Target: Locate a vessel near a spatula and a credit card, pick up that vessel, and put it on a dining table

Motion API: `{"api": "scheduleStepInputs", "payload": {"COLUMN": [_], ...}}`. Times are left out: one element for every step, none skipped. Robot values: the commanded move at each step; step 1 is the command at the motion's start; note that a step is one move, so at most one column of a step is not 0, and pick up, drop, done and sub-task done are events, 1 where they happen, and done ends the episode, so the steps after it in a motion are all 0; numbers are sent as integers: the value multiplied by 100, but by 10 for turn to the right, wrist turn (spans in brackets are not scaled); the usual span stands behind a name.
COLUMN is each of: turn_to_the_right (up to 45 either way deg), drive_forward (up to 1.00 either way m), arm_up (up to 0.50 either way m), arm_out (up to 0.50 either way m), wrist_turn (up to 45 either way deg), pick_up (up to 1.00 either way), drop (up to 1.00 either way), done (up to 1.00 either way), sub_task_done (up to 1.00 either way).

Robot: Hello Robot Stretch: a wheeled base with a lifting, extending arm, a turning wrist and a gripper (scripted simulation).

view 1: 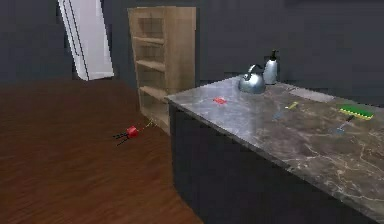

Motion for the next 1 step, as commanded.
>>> {"api": "scheduleStepInputs", "payload": {"turn_to_the_right": [0], "drive_forward": [35], "arm_up": [0], "arm_out": [0], "wrist_turn": [0], "pick_up": [0], "drop": [0], "done": [0], "sub_task_done": [0]}}
